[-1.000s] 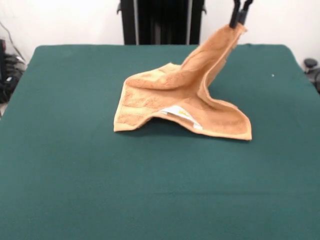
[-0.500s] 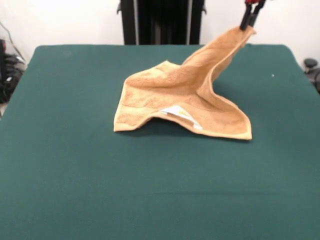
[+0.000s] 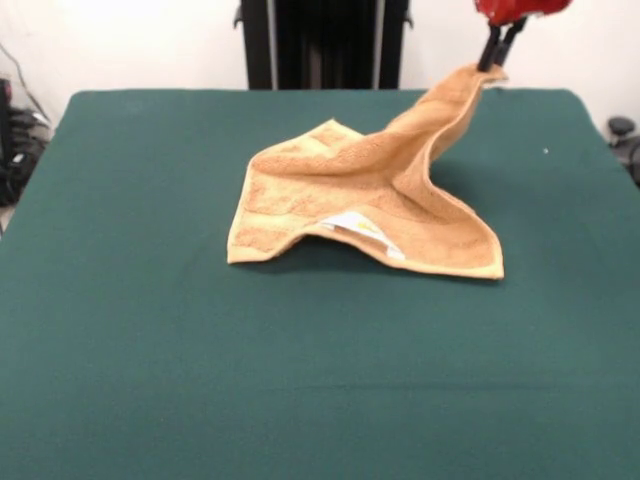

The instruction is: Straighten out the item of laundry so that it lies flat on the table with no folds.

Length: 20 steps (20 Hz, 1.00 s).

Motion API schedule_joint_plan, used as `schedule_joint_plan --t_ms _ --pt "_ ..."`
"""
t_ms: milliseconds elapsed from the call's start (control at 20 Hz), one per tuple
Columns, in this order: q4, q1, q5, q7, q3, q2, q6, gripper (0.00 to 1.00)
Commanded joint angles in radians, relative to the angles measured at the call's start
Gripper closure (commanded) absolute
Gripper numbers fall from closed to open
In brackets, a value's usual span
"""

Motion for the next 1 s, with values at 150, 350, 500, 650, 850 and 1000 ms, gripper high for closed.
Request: schedule_joint_plan --t_ms 150,350,500,650,850,1000 --pt "0.067 0.002 0.059 0.077 0.044 0.081 -0.070 1.00" --pt "0.080 0.000 0.082 0.066 0.059 0.067 -0.063 1.00" --pt "0.071 -0.005 0.116 0.049 0.086 0.056 -0.050 1.00" --pt "0.086 0.003 0.166 0.044 0.123 0.017 -0.053 1.00" --pt "0.134 -0.025 0.239 -0.002 0.196 -0.041 -0.050 1.00" --pt "0.182 -0.077 0.297 -0.076 0.286 -0.064 -0.036 1.00"
